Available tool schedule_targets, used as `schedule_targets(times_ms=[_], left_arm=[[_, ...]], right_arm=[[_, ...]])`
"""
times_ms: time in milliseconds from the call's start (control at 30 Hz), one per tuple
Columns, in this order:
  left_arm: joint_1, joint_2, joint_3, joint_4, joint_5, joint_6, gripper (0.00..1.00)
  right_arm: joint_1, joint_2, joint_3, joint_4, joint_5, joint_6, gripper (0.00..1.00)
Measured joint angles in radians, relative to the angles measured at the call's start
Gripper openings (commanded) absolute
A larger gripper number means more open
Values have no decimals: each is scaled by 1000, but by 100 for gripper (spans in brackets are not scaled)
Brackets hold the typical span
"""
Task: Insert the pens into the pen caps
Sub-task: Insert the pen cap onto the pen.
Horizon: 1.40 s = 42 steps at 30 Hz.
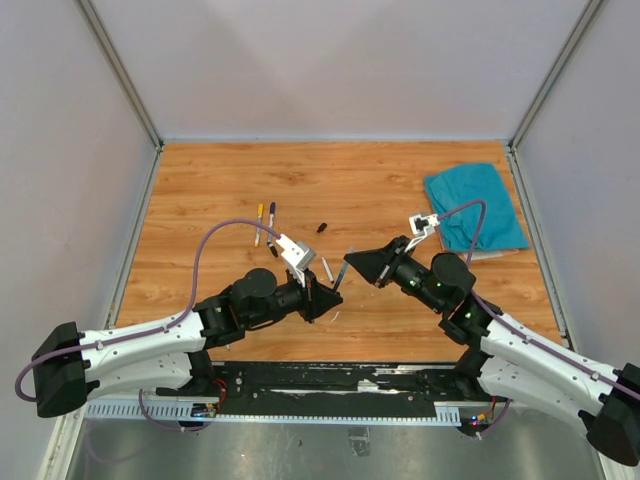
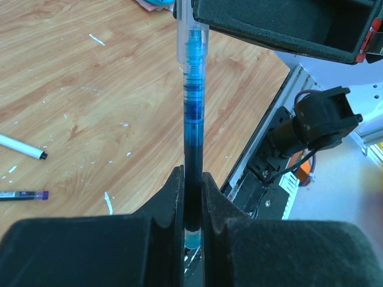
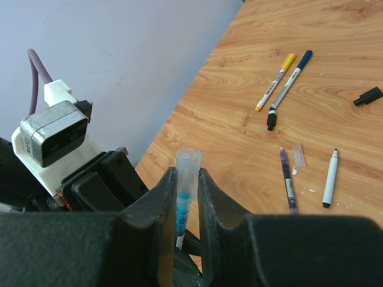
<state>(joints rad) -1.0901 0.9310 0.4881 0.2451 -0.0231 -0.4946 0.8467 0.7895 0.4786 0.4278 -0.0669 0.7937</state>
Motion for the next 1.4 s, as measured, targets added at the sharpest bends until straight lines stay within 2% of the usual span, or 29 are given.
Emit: schedule_targets(times_ms=[133, 367, 567, 633, 800, 1067, 1400], left_arm=[[0, 0, 0, -8, -1, 0, 0], [0, 0, 11, 15, -6, 0, 0], [0, -5, 11, 15, -6, 0, 1], [0, -11, 11, 15, -8, 0, 1], [0, -19, 11, 15, -9, 0, 0], [0, -19, 11, 14, -9, 0, 0], [0, -20, 11, 14, -9, 0, 0]], right_arm=[[0, 2, -16, 19, -5, 11, 34], [0, -16, -36, 2, -36, 20, 52], [0, -89, -25, -74, -24, -5, 73], [0, -121, -6, -127, 3, -18, 77], [0, -152, 89, -284, 95, -40, 75], [0, -14, 286, -418, 113, -85, 63], [0, 132, 332, -441, 42, -98, 38]])
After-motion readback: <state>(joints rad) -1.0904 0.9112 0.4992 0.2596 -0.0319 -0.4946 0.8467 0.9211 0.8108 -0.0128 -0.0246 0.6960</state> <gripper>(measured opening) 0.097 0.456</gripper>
